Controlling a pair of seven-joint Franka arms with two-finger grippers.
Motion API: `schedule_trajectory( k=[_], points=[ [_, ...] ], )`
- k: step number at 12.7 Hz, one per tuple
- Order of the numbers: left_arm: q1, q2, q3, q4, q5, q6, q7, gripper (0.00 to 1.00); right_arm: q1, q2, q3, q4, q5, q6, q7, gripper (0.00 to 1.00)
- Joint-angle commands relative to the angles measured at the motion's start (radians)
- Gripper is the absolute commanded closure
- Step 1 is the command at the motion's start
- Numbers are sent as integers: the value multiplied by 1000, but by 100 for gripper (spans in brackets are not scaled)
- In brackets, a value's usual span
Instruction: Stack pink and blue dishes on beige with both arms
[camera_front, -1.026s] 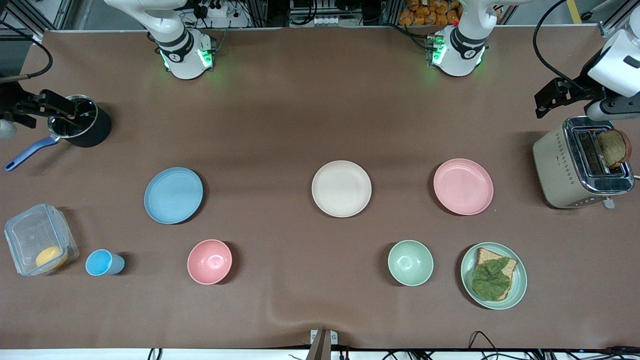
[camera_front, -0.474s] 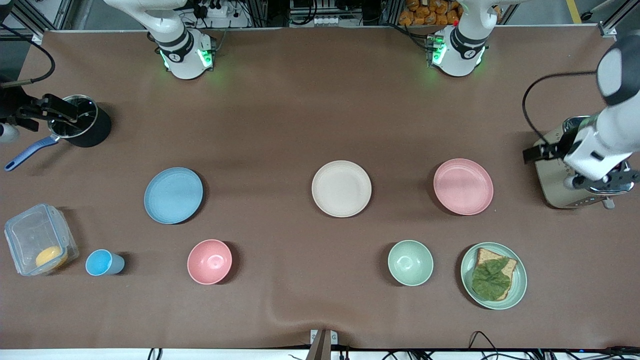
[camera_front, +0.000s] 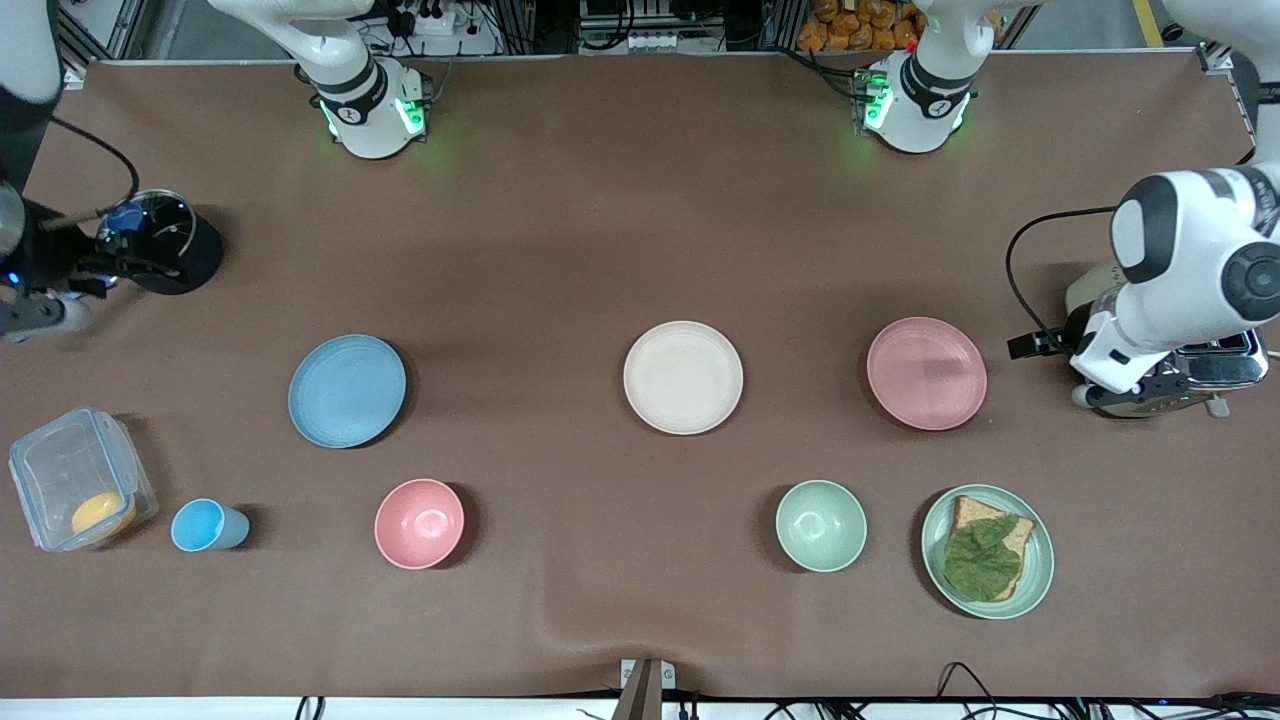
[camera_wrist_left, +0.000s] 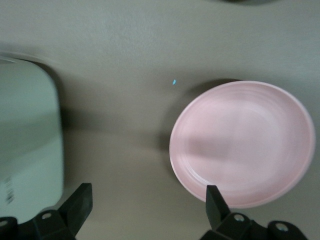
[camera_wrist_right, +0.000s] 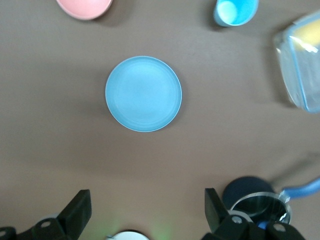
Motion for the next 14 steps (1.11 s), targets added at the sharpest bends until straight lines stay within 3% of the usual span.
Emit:
schedule_trajectory(
  k=[1,5,8,9,11,12,14],
  points=[
    [18,72,-10,-35,-13,117,1,0,-51,133,4,107,31,4,-72,0],
    [16,165,-11,-32,-82,215,-1,0,-77,292,2,98,48,106,-86,0],
    [18,200,-11,-32,-112,251,1,2,-84,325,2,-25,50,171,-74,0],
    [16,205,-13,-32,-112,251,1,8,-85,316,2,-107,51,249,-72,0],
    [18,206,-13,-34,-133,251,1,44,-90,320,2,-218,53,406,-71,0],
    [19,206,-11,-34,-148,251,1,54,-90,323,4,-259,54,469,-71,0],
    [21,212,-11,-34,-155,251,1,58,-68,337,5,-336,55,585,-17,0]
  ],
)
